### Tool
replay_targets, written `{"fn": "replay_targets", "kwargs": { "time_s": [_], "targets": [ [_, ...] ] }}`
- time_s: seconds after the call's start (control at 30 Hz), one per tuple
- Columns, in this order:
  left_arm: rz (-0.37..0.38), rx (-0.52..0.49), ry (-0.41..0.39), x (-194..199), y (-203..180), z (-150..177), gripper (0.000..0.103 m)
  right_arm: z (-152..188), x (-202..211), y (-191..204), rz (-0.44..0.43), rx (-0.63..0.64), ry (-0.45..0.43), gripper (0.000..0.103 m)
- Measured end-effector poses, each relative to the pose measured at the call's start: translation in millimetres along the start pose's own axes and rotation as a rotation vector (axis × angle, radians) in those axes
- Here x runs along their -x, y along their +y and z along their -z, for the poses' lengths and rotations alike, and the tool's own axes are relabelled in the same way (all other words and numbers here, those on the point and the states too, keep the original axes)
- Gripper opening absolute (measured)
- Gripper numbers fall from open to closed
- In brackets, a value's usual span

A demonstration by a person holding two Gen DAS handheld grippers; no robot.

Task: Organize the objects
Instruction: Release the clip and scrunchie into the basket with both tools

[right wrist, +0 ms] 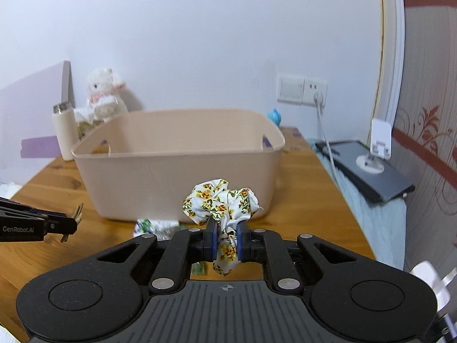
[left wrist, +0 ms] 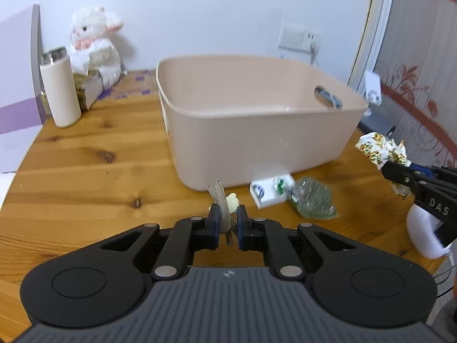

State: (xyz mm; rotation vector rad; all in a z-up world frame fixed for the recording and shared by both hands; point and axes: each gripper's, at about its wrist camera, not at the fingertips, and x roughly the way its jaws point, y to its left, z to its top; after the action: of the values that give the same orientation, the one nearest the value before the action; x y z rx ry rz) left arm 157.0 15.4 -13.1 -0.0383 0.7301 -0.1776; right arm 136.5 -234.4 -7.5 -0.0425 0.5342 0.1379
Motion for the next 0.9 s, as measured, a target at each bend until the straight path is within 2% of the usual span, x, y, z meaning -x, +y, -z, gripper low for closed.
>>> {"fn": "replay_targets", "kwargs": {
  "time_s": [0.27, 0.47, 0.7, 0.9],
  "targets": [
    [0.015, -0.005, -0.103, 32.8, -0.8, -30.8, 0.013, -33.3, 18.9, 8.2, -0.013, 0.000, -0.111, 0.012],
    [-0.003, -0.023, -0.164, 39.0, -3.3, -64.5, 0.013, -59.0, 15.7, 11.4, -0.019, -0.009, -0.166, 0.012],
    [-0.035, -0.048, -0.169, 11.8, -7.3, -105.3, 0.013, -85.1, -6.6, 12.0, -0.009, -0.013, -0.193, 0.012],
    [-0.065, -0.058, -0.093, -38.1, -9.6, -123.1, 0.013, -97.3, -42.8, 10.8, 0.005, -0.013, -0.163, 0.012]
  ]
}}
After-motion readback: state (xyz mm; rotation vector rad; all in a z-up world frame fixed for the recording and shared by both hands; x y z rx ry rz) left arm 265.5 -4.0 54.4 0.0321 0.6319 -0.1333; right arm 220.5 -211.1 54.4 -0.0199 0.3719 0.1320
